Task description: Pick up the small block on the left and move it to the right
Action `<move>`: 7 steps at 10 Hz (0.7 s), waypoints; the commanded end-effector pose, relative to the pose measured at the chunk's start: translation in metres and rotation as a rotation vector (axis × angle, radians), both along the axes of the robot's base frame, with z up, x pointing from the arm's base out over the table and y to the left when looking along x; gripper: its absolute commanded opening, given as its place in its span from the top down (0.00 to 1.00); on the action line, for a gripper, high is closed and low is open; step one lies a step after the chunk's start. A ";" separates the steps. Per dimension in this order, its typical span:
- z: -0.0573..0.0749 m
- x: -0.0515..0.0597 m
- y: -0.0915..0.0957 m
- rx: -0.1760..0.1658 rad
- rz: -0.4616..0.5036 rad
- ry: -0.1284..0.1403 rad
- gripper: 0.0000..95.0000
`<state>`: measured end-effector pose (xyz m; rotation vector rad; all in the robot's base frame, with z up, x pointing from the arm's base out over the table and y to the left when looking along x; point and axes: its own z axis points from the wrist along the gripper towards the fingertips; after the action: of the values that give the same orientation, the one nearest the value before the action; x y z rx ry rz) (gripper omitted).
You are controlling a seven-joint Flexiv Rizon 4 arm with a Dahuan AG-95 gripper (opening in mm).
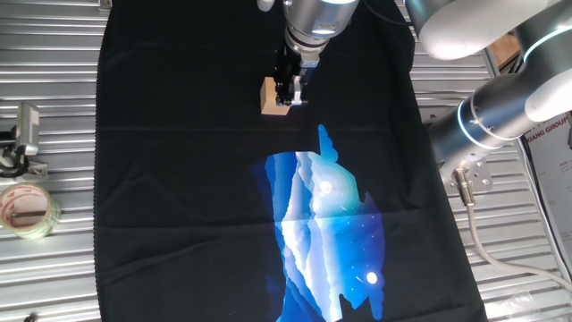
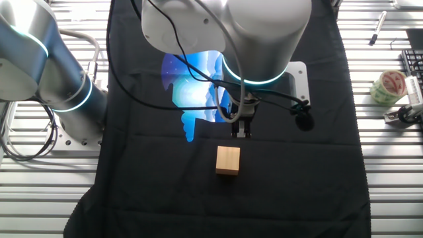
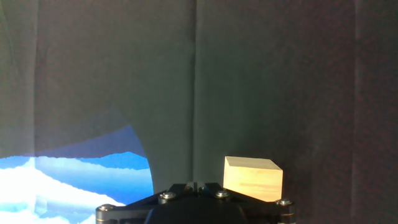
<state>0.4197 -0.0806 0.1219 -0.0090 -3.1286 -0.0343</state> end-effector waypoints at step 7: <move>0.000 0.001 0.000 -0.008 -0.027 -0.020 1.00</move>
<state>0.4186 -0.0810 0.1220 -0.0546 -3.1532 -0.0224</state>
